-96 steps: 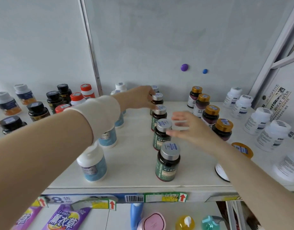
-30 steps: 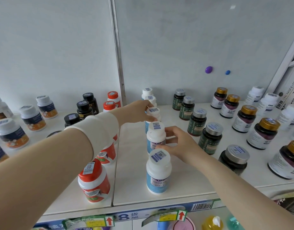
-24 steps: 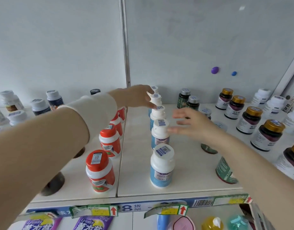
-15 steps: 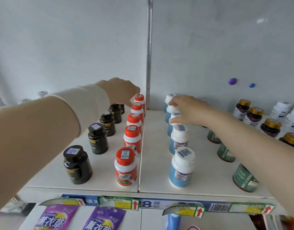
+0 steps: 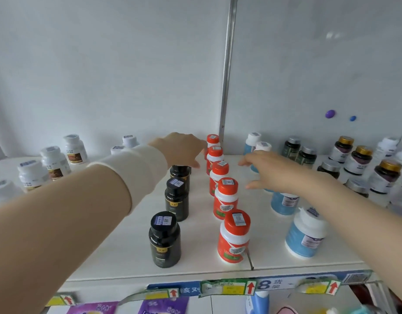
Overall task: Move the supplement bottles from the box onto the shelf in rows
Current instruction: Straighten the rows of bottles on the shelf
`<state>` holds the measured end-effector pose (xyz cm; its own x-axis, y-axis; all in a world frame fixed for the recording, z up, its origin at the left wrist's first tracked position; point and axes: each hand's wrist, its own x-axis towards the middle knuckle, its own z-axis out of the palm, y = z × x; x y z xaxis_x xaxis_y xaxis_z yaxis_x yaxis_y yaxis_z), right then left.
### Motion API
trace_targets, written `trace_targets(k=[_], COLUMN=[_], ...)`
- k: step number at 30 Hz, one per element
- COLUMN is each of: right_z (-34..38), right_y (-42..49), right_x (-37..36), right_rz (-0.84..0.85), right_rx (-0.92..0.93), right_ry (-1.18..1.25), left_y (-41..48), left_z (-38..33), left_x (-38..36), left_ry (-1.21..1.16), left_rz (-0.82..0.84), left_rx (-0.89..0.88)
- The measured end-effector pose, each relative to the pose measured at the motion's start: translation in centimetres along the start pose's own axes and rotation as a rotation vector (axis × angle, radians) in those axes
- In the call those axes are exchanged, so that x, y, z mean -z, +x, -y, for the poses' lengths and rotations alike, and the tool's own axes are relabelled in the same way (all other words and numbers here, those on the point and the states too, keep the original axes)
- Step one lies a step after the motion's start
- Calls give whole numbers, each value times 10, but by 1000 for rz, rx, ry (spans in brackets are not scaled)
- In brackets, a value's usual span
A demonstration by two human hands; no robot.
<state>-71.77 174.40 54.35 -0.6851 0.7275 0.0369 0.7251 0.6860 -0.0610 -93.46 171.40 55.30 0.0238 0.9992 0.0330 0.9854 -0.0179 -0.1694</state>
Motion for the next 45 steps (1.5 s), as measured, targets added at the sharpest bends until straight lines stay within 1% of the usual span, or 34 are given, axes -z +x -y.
trace_targets(k=[3,5,9,12,15,18,24,26,30,45], right_z=[5,9,16,19,22,23,24,25,26,27], right_y=[-9,-15,-18,-16,-15,-15,-12,-11,-10,-13], right_x=[-5,-10,-25,-34,-43,-51,-64,-65,-67,-69], right_rz=[28,54,51,56,57,19,-59,-60,-17,-33], right_rx=[-43,-84,-160,-189,-210,-219,-254,-274,-293,-303], right_ry=[149,258,445,530,628,715,816,840,862,909], left_y=[7,11,18,22,24,24,25,24,23,32], left_z=[-3,-11,-25,-29,-35,-38,-37,-37,-37,-33], left_x=[-7,-10,-23,-30,-31,-32,-30,-30,-29,-31], left_ry=[-209,-320,-450,-514,-537,-551,-564,-565,-546,-551], left_rz=[7,44,84,96,100,91,89,89,108,126], left_rx=[-21,-34,-44,-32,-39,-37,-5,-1,1,10])
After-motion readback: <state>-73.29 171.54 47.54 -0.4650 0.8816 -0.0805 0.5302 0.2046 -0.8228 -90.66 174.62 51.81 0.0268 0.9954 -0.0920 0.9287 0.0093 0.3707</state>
